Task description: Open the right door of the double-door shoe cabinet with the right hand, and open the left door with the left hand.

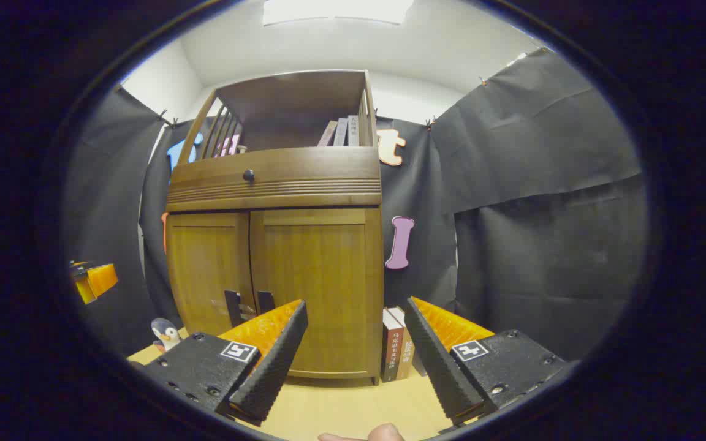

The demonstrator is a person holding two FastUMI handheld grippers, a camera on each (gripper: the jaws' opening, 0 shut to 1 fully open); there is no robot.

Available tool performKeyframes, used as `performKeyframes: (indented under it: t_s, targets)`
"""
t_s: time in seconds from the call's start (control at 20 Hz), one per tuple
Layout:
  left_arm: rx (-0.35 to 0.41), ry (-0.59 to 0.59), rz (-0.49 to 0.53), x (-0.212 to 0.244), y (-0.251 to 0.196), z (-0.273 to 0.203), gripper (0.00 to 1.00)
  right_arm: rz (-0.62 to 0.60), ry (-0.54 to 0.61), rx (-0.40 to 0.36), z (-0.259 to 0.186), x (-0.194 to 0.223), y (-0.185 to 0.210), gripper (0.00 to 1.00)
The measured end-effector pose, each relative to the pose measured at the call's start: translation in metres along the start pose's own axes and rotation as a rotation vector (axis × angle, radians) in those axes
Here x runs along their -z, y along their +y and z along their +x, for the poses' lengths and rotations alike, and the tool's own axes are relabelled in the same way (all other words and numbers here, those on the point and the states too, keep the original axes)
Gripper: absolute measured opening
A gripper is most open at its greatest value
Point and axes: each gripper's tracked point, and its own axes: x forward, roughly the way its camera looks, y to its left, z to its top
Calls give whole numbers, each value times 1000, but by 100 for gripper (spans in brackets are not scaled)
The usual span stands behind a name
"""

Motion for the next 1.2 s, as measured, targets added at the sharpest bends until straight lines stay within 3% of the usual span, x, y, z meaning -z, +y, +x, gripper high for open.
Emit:
performKeyframes:
  t_s: [0.1,0.6,1.2]
  targets:
    - [7,28,-28,5,-9,-1,95,-17,9,-15,-4,1,2,100]
    - [11,-14,70,-1,-17,-7,95,-30,23,14,-11,-2,-29,99]
    - [-35,-45,67,-8,-3,-21,95,-34,40,-57,3,-3,3,100]
